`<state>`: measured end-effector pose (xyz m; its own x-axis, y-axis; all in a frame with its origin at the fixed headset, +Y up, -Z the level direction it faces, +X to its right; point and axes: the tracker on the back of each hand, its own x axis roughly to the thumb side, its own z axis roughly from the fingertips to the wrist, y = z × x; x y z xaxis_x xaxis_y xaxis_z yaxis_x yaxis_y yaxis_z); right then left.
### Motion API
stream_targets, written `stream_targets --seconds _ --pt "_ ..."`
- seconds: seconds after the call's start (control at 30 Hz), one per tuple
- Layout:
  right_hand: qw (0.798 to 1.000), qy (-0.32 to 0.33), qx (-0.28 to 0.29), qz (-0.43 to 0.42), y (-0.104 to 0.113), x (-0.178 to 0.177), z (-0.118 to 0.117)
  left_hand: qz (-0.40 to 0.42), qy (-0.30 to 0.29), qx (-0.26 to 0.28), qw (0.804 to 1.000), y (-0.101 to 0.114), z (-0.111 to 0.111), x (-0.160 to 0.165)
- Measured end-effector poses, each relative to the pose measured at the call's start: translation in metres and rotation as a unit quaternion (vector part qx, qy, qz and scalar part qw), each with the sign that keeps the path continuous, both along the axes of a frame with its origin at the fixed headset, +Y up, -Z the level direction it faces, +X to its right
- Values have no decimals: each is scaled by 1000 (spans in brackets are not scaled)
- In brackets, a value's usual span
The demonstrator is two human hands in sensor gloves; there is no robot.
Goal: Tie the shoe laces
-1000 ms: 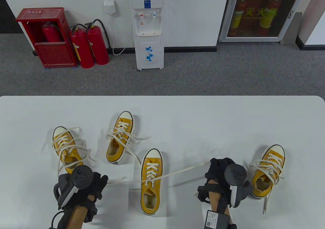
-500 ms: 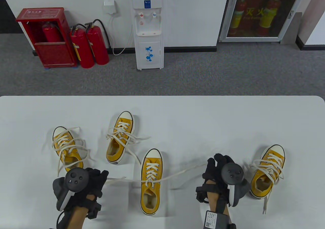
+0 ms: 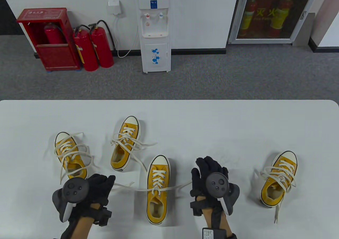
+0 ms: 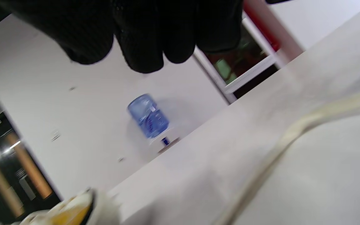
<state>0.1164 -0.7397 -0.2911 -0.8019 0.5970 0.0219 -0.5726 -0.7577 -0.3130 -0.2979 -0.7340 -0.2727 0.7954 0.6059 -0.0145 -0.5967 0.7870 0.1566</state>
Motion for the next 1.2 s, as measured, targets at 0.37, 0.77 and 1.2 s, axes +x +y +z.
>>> stream_targets --seconds 0.37,0.77,1.2 --pt "968 172 -156 98 -27 -51 -2 6 -2 2 1000 -2 0 2" --pt "956 182 -208 103 -39 -63 -1 6 -7 -7 1000 -4 0 3" --pt "958 206 -142 -143 -17 -36 -5 8 -3 -4 1000 -3 -1 2"
